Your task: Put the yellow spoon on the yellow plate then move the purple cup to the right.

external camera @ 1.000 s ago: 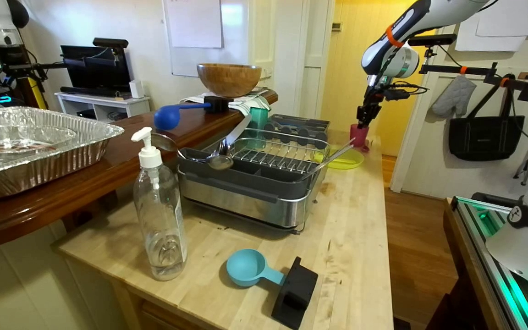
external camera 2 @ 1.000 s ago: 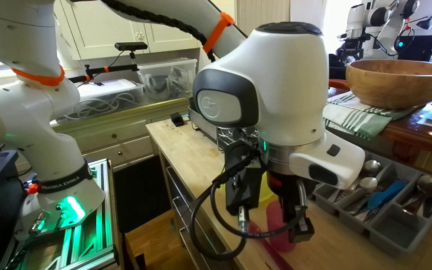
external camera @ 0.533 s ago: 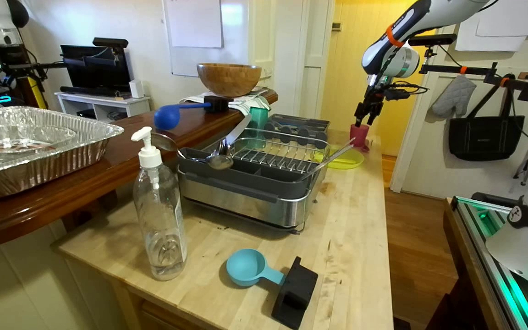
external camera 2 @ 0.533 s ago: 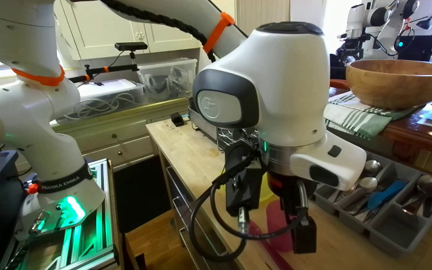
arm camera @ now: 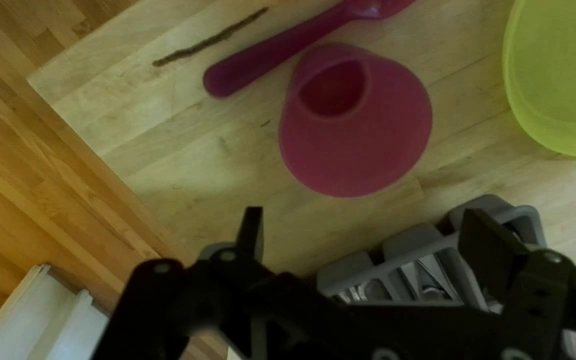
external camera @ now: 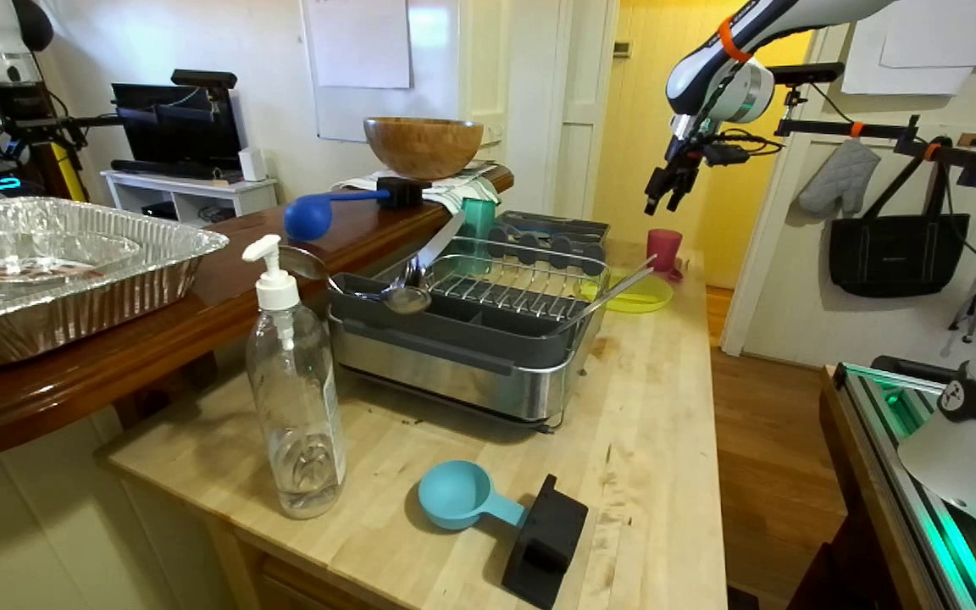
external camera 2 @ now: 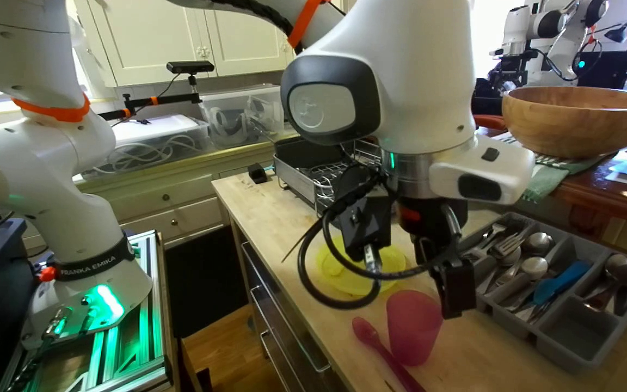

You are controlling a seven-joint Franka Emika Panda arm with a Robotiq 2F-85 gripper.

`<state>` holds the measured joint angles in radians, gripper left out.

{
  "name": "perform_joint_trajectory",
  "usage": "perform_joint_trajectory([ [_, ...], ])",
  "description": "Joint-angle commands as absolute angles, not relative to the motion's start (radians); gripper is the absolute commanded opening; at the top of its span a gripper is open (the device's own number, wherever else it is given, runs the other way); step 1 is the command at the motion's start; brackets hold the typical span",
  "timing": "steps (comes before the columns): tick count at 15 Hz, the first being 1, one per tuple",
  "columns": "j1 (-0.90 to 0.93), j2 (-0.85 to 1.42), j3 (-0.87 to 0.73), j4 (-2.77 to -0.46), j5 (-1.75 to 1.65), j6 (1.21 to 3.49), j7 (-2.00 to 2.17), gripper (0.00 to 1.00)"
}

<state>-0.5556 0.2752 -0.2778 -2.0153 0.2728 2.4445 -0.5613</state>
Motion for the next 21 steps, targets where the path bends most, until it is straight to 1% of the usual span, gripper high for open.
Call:
perform_joint_trajectory([
  [1, -0.505, 0.163, -0.274, -2.082, 0.204, 2.382, -0.544, 1.00],
  [11, -0.355, -0.060, -0.270, -2.170, 0.099, 2.124, -0.551, 1.00],
  [14, -0.326, -0.108, -0.268, -2.196, 0.051, 2.097, -0.541, 1.00],
  [16, -0.310, -0.137, -0.266, -2.225, 0.027, 2.121, -0.518, 1.00],
  [17, -0.310, -0.082, -0.282, -2.168, 0.071, 2.114, -0.555, 1.00],
  [21, -0.304, -0.088, -0.287, -2.170, 0.069, 2.114, -0.552, 1.00],
])
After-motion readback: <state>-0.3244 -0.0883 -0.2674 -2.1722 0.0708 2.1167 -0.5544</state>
